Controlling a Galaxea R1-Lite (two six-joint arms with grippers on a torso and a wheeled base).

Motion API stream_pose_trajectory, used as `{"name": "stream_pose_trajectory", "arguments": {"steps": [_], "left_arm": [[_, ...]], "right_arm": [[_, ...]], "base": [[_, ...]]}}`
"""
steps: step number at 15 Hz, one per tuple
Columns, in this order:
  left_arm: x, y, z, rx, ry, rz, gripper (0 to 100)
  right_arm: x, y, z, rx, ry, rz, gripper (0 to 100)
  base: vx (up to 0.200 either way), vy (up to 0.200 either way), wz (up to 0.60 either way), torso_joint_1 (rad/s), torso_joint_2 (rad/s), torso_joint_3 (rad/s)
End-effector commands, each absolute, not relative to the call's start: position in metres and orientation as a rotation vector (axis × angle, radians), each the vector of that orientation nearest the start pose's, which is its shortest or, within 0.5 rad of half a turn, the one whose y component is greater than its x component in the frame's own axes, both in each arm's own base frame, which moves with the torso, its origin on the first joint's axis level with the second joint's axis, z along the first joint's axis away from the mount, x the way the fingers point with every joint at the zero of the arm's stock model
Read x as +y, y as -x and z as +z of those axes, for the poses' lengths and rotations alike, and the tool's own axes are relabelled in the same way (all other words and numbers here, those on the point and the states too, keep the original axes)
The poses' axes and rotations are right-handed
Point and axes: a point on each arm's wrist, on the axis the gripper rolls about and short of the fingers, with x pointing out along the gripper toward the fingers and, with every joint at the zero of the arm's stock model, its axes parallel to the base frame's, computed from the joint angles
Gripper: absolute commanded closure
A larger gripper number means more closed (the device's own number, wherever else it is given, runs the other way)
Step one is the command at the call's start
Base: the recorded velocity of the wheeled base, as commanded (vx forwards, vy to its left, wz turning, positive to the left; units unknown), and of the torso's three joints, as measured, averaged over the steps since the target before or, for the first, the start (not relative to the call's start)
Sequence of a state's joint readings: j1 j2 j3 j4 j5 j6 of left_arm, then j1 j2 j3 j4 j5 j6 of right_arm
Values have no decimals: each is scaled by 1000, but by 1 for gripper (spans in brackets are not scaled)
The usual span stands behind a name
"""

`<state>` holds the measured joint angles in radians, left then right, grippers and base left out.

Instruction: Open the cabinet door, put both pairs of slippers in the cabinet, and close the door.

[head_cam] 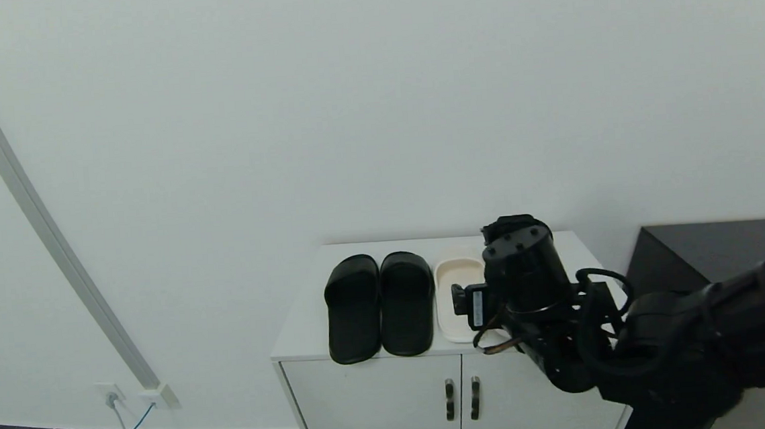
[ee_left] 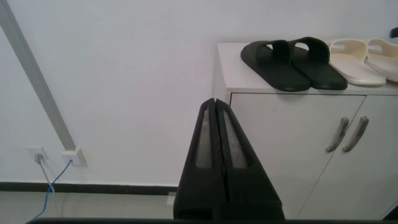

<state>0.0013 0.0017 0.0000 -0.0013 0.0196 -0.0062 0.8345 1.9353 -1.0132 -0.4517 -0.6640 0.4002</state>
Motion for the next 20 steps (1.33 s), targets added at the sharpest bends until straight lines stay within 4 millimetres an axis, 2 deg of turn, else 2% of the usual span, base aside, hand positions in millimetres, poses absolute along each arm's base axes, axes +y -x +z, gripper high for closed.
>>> {"name": "stream_pose_trajectory", "arguments": {"steps": [1,7,9,12,15,18,19,20], "left_arm": [[0,23,76,0,8,21,100],[0,23,76,0,8,23,100],[0,23,76,0,9,23,100],[0,23,76,0,11,23,100],[0,23,76,0,11,23,100],[0,23,76,0,11,23,100],[0,23,76,0,11,23,100],[0,23,76,0,11,23,100]], "right_arm": [[269,-288,112,389,-52,21,0],[271,-330,88,381,-47,-76,0],[269,-349,80,369,-55,-115,0],[268,-370,78,346,-70,-140,0],[268,-382,75,332,-61,-147,0],[268,-386,74,319,-59,-148,0],[267,-386,74,319,-60,-150,100],[266,-387,74,319,-60,-151,100]], "base": [[0,0,0,0,0,0],[0,0,0,0,0,0],[0,0,0,0,0,0],[0,0,0,0,0,0],[0,0,0,0,0,0],[0,0,0,0,0,0],[0,0,0,0,0,0],[0,0,0,0,0,0]]}}
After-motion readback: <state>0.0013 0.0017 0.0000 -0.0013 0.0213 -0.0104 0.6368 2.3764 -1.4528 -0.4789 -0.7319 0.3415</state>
